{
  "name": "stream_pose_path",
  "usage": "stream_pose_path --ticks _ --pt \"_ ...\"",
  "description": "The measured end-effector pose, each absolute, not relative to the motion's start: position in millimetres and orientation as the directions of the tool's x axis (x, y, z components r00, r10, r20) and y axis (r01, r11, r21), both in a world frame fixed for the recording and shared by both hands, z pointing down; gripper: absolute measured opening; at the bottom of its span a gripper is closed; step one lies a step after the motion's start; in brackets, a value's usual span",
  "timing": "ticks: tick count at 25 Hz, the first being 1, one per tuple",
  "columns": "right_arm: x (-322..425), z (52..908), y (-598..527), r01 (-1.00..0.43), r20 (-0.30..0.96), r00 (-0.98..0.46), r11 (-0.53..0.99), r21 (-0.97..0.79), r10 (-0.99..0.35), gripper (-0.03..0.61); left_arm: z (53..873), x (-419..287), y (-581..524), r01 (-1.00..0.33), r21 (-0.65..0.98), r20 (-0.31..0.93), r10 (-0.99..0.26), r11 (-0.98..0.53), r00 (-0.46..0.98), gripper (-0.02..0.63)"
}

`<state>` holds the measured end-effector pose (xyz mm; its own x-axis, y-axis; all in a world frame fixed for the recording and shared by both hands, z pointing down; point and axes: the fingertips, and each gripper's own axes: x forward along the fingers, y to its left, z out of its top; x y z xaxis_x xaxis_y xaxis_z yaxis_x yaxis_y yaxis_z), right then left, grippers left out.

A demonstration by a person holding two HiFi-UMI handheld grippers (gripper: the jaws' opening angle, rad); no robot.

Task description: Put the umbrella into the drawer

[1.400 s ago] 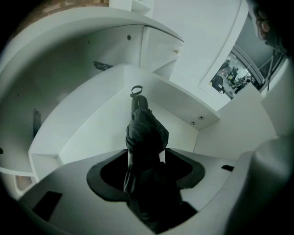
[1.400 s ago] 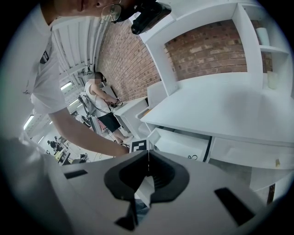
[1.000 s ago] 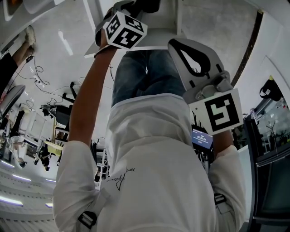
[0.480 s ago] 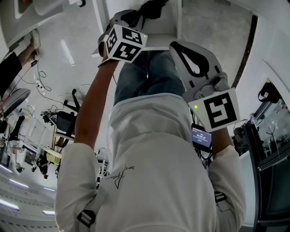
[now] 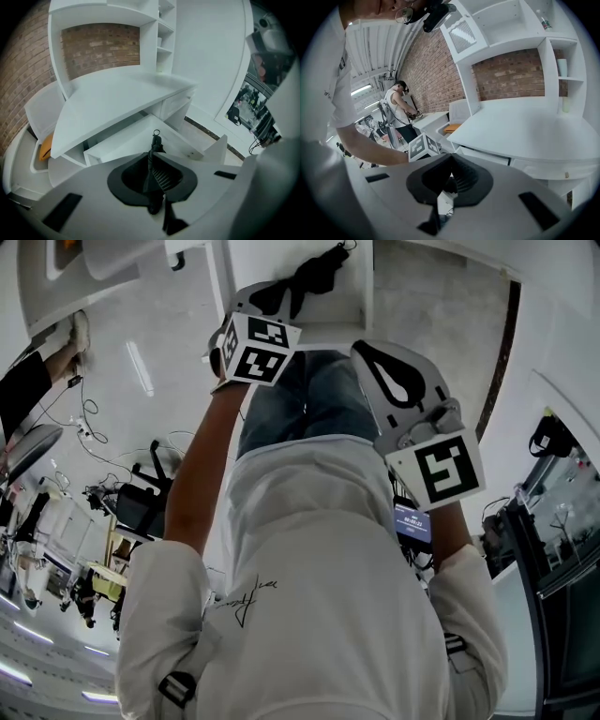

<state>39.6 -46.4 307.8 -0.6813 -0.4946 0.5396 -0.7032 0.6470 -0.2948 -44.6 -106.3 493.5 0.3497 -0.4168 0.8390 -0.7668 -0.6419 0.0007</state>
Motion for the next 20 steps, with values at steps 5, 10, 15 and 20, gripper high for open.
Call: stream_pose_path --ticks 5,10,15,20 --pt "34.8 300.5 -41.0 -0.715 0.539 -0.671 0.636 -0.291 -0.509 0.025 482.0 -56.9 -103.2 -0.801 0.027 0.824 -0.441 -0.598 0.357 0.032" --pt "30.3 294.6 -37.0 -0.729 0.539 -0.657 0.628 -0.273 -0.527 0.025 465.8 -65.3 -99.0 -0.821 0.043 0.799 -0.474 -0.569 0.37 0.025" --pt "25.0 288.6 -30.9 -0.744 0.542 -0.638 0.619 -0.252 -0.547 0.025 444.1 -76.1 -96.0 -0.842 0.038 0.767 -0.524 -0.538 0.369 0.02" --pt "19.0 277.7 -22.6 -0.752 0.537 -0.628 0.618 -0.231 -0.563 0.025 416.0 -82.0 -87.8 -0.845 0.042 0.735 -0.557 -0.534 0.388 0.018"
